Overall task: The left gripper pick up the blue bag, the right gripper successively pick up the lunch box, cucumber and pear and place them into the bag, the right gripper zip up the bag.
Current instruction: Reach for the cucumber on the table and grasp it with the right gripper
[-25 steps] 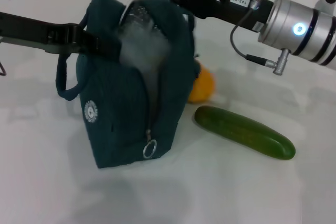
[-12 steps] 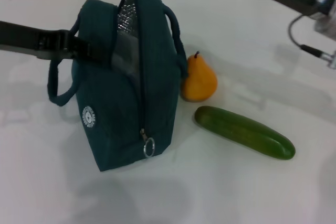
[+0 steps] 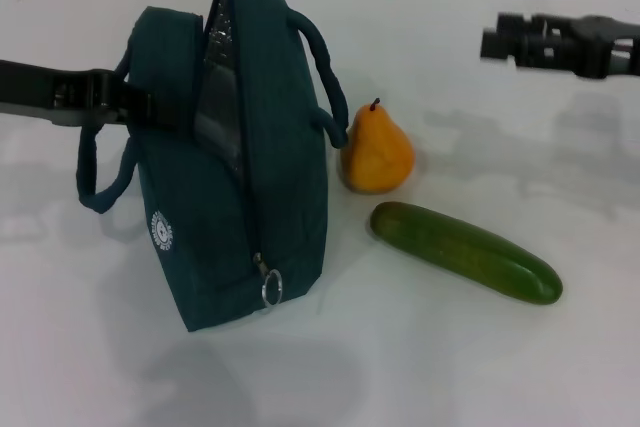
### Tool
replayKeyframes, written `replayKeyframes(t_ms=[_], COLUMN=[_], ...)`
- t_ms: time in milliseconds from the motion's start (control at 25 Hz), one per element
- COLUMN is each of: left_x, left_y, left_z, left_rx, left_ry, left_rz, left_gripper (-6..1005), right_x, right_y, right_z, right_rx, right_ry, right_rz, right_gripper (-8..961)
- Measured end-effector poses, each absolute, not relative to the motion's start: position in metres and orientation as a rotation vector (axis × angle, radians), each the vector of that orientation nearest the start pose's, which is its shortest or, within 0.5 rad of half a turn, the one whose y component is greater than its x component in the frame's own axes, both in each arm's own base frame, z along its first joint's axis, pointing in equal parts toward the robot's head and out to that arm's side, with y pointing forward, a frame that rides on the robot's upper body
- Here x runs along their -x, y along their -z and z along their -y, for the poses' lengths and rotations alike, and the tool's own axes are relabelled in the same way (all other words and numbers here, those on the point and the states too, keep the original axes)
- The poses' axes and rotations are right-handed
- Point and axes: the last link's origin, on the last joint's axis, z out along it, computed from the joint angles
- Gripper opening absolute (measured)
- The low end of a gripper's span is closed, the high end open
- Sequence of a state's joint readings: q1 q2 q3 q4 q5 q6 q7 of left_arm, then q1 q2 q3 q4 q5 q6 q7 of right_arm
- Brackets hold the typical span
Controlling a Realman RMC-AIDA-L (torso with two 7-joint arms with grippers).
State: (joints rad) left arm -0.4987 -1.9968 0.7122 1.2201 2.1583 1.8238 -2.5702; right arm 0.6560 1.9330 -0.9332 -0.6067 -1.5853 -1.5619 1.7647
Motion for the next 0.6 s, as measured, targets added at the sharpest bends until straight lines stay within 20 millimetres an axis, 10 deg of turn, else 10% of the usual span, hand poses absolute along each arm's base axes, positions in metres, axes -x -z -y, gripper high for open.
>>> replayKeyframes(t_ms=[600], left_x=[0.241], left_y=[-0.104], left_z=[-0.330], left_rx=[2.431], left_ry=[0.431], left_rz=[1.663], left_gripper=[36], right_x=[-0.151], right_y=[-0.051], right_z=[-0.396], right_rx=[2.930], right_ry=[0.105], right_rz=[-0.641], right_gripper=[839])
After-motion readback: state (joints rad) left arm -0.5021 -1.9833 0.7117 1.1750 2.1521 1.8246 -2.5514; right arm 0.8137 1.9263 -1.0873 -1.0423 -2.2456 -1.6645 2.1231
